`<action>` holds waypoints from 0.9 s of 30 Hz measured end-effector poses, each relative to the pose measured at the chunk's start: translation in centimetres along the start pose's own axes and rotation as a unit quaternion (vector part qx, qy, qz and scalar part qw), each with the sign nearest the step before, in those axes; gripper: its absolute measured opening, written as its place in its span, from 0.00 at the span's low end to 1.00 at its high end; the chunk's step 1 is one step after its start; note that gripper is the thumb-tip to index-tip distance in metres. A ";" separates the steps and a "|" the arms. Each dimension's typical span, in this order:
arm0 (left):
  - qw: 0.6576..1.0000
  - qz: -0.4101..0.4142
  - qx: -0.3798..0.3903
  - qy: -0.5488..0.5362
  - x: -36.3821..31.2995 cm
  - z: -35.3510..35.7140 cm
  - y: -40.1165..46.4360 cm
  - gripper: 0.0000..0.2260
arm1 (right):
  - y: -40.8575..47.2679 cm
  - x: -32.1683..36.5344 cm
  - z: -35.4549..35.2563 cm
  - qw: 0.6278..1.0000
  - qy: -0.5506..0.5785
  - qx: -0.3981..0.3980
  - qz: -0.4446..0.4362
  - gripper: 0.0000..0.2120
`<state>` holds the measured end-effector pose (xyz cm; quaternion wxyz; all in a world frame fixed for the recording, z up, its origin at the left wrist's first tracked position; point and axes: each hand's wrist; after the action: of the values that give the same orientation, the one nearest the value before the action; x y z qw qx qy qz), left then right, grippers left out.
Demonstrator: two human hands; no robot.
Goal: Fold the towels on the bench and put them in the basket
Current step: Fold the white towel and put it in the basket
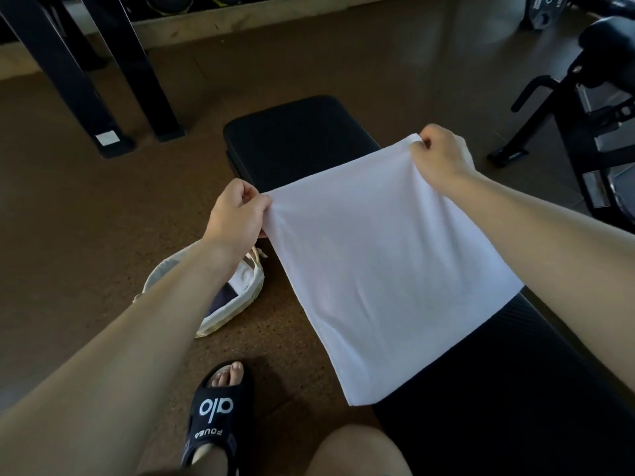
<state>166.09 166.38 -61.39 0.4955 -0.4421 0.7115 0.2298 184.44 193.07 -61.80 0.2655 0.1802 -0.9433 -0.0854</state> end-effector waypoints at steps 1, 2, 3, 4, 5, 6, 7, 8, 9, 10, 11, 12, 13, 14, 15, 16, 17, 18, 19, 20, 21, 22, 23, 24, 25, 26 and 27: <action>1.000 0.000 -0.007 0.030 0.4 0.1 0.2 0.03 | 0.1 0.1 0.7 1.000 -0.009 0.023 -0.003 0.10; 0.999 -0.003 -0.011 0.051 0.8 0.2 0.4 0.03 | 0.1 0.1 1.4 0.999 -0.021 0.041 -0.003 0.09; 0.998 -0.010 -0.011 0.064 1.2 0.2 0.6 0.03 | 0.0 0.1 2.1 0.998 -0.033 0.049 -0.001 0.09; 0.997 -0.017 -0.009 0.074 1.5 0.3 0.7 0.02 | -0.1 0.0 2.6 0.998 -0.041 0.050 0.003 0.10; 0.996 -0.024 -0.004 0.084 1.8 0.3 0.8 0.02 | -0.3 0.0 2.9 0.998 -0.046 0.045 0.008 0.10; 0.995 -0.029 0.004 0.094 2.0 0.3 0.8 0.02 | -0.4 0.0 3.0 0.998 -0.048 0.038 0.013 0.11; 0.994 -0.033 0.011 0.101 2.1 0.4 0.8 0.03 | -0.4 -0.1 3.2 0.998 -0.049 0.033 0.018 0.12; 0.994 -0.036 0.016 0.103 2.2 0.5 0.8 0.05 | -0.5 -0.1 3.2 0.998 -0.049 0.030 0.019 0.12; 0.994 -0.040 0.019 0.101 2.3 0.6 0.8 0.06 | -0.5 -0.2 3.2 0.998 -0.048 0.029 0.019 0.12; 0.994 -0.042 0.022 0.098 2.4 0.7 0.7 0.08 | -0.6 -0.3 3.1 0.998 -0.045 0.031 0.017 0.12; 0.994 -0.044 0.024 0.093 2.4 0.8 0.7 0.09 | -0.6 -0.4 3.1 0.999 -0.038 0.034 0.018 0.11; 0.995 -0.049 0.025 0.083 2.5 0.9 0.7 0.10 | -0.6 -0.5 3.1 0.999 -0.026 0.039 0.021 0.11; 0.996 -0.057 0.025 0.068 2.4 1.0 0.7 0.10 | -0.7 -0.5 3.0 0.999 -0.011 0.041 0.024 0.10; 0.996 -0.068 0.025 0.052 2.4 1.1 0.6 0.10 | -0.7 -0.5 3.0 0.999 0.003 0.041 0.026 0.10; 0.996 -0.081 0.026 0.036 2.4 1.1 0.6 0.09 | -0.7 -0.5 2.9 0.999 0.015 0.040 0.026 0.09; 0.995 -0.095 0.027 0.021 2.4 1.1 0.6 0.09 | -0.6 -0.4 2.8 0.998 0.030 0.039 0.029 0.08; 0.994 -0.108 0.028 0.009 2.3 1.0 0.6 0.09 | -0.5 -0.2 2.8 0.997 0.049 0.040 0.035 0.08; 0.993 -0.117 0.030 0.004 2.3 0.9 0.6 0.08 | -0.5 -0.1 2.9 0.996 0.069 0.042 0.042 0.07; 0.992 -0.122 0.033 0.001 2.3 0.8 0.6 0.08 | -0.4 0.0 2.9 0.994 0.085 0.042 0.049 0.08; 0.991 -0.125 0.036 -0.002 2.3 0.7 0.7 0.08 | -0.3 0.1 2.9 0.993 0.095 0.040 0.055 0.08; 0.991 -0.128 0.041 -0.008 2.4 0.7 0.8 0.07 | -0.2 0.2 2.9 0.992 0.102 0.040 0.063 0.08; 0.990 -0.131 0.046 -0.014 2.4 0.6 0.9 0.07 | -0.1 0.3 2.9 0.991 0.104 0.042 0.071 0.08; 0.989 -0.133 0.053 -0.022 2.4 0.5 0.9 0.07 | 0.0 0.3 2.9 0.990 0.103 0.045 0.080 0.08; 0.989 -0.136 0.059 -0.028 2.4 0.5 1.0 0.08 | 0.1 0.4 2.8 0.990 0.098 0.050 0.088 0.08; 0.988 -0.137 0.062 -0.033 2.4 0.5 1.0 0.08 | 0.3 0.4 2.7 0.990 0.092 0.055 0.096 0.07; 0.988 -0.137 0.061 -0.034 2.5 0.5 1.1 0.08 | 0.4 0.5 2.7 0.989 0.087 0.060 0.103 0.07; 0.989 -0.135 0.057 -0.032 2.5 0.5 1.2 0.08 | 0.5 0.6 2.6 0.988 0.083 0.065 0.110 0.07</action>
<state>165.01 166.32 -64.01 0.5692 -0.4971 0.6410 0.1340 182.44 193.50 -63.63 0.3386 0.0983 -0.9355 0.0216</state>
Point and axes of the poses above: each hand's wrist, its own y-axis towards the middle knuckle, its own z-axis out of the palm, x = y × z, and after that the axes turned 10 degrees about -x, right-handed
